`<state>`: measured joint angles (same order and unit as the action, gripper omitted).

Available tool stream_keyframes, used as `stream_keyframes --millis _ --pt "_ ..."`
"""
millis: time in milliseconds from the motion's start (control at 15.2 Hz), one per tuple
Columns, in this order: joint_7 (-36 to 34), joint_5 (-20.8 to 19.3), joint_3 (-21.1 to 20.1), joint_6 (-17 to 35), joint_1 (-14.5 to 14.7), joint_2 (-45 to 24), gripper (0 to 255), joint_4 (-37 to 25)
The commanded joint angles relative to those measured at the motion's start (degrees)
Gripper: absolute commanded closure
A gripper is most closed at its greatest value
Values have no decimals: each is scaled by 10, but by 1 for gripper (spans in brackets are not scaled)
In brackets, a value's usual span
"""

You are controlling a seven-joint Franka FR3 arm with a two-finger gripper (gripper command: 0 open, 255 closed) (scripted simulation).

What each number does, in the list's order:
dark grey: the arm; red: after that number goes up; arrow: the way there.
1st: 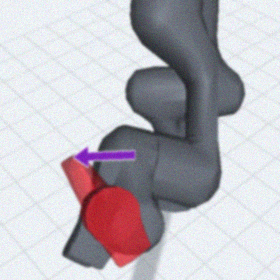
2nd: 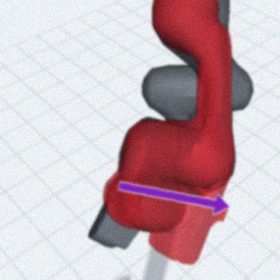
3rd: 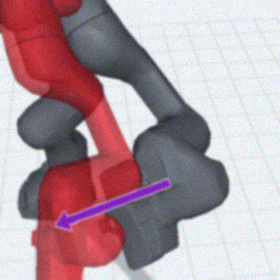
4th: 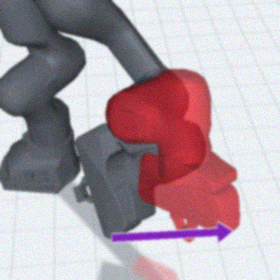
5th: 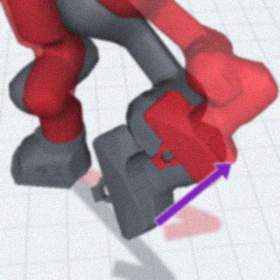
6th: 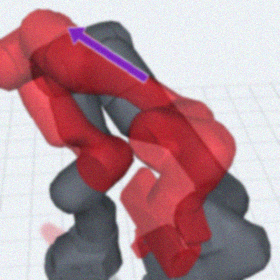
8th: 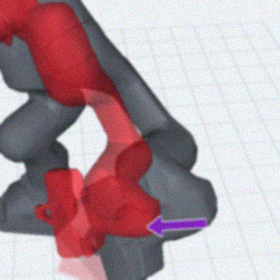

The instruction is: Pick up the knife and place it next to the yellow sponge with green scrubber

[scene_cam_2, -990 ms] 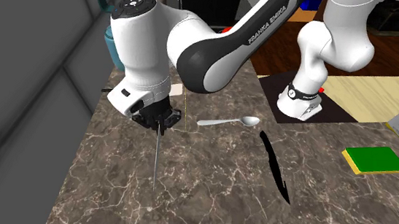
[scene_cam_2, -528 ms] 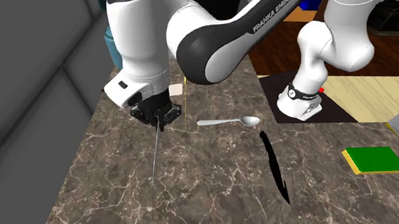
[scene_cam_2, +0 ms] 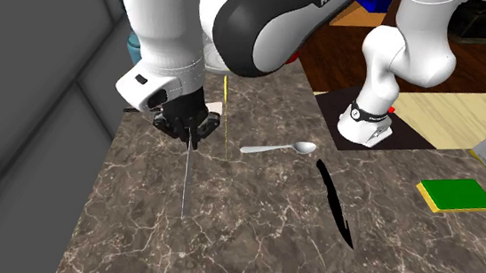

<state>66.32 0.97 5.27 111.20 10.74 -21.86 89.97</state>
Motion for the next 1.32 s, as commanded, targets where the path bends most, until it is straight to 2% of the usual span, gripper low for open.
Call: stream_keyframes --millis 0,660,1254 --pt "1 0 0 -13 0 2 255 -11" --pt "1 -1 1 -81 -1 11 255 -70" --pt "-100 -17 -33 -34 65 133 255 100"
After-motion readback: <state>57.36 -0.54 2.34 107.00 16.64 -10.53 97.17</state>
